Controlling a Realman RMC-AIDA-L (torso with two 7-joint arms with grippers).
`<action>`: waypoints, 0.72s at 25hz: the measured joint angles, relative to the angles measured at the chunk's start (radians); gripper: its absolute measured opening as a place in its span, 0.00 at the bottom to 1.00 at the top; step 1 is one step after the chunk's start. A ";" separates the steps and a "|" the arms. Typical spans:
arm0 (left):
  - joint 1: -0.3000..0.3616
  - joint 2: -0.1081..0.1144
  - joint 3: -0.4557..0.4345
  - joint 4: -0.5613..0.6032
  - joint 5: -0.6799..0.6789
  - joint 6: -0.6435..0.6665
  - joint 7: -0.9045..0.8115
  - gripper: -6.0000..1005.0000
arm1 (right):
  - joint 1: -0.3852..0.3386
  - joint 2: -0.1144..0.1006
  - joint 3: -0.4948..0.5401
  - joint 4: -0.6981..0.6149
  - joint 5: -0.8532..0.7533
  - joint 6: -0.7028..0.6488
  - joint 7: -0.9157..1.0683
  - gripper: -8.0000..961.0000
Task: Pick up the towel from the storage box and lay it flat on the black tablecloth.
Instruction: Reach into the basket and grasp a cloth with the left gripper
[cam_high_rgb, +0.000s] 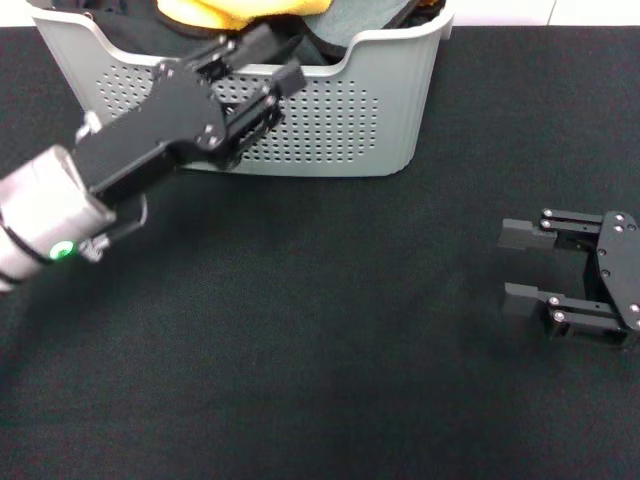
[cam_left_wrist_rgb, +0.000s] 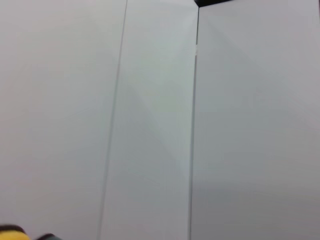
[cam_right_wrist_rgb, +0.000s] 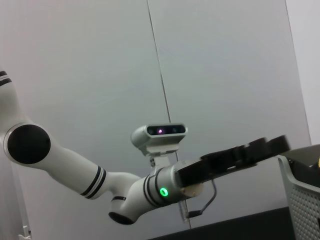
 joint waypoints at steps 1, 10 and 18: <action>-0.006 -0.001 0.000 0.011 -0.001 -0.010 -0.001 0.42 | -0.002 0.000 0.000 0.002 0.001 0.000 -0.003 0.63; -0.066 -0.004 0.001 0.070 -0.020 -0.156 0.121 0.40 | -0.009 -0.002 0.000 0.008 0.004 -0.001 -0.021 0.63; -0.065 -0.002 0.002 0.069 -0.038 -0.249 0.293 0.39 | -0.004 -0.003 -0.001 0.007 0.005 -0.005 -0.040 0.63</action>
